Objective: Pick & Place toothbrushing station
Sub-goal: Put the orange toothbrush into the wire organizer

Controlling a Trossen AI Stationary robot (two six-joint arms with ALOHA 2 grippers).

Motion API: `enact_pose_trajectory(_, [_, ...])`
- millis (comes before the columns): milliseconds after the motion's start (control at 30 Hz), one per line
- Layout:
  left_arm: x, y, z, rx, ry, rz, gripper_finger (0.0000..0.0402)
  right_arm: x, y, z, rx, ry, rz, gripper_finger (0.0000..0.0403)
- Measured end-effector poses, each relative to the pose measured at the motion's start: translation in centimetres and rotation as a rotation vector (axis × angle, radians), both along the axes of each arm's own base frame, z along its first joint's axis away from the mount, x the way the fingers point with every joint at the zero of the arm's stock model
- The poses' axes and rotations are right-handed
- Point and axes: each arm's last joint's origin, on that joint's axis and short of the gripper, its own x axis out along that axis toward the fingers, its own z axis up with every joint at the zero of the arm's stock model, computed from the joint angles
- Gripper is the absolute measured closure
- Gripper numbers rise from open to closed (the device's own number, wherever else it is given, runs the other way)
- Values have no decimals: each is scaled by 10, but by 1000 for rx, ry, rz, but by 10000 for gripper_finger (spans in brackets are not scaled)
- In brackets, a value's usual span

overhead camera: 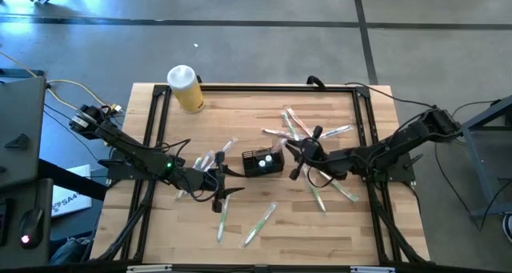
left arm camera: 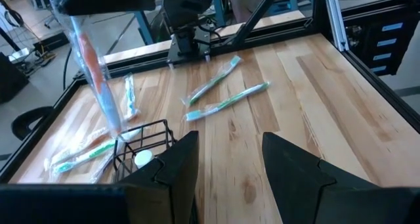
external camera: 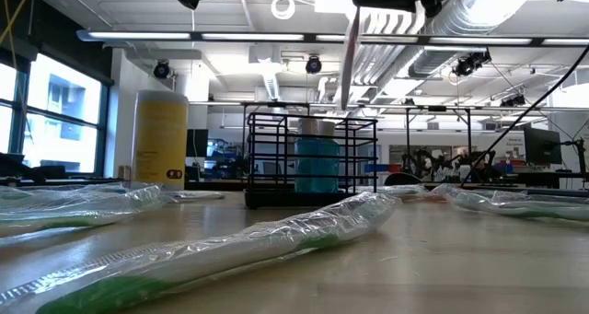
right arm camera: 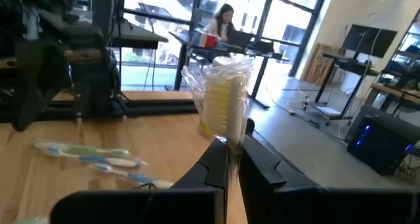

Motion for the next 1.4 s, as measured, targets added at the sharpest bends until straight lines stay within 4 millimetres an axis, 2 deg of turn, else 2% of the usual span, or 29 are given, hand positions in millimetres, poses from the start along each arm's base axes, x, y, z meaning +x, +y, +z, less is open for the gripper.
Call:
enact_pose_trajectory(300, [0,0,0,0,0,0,239,9,-14,-15,106,44,22,392])
enact_pose_trajectory(800, [0,0,-1,4,8,-1,239,32,-29,-48,178,87,-5,392])
enact_pose_trajectory(1400, [0,0,-2,8,17,-1,239,33,-28,-57,277,93,14,392])
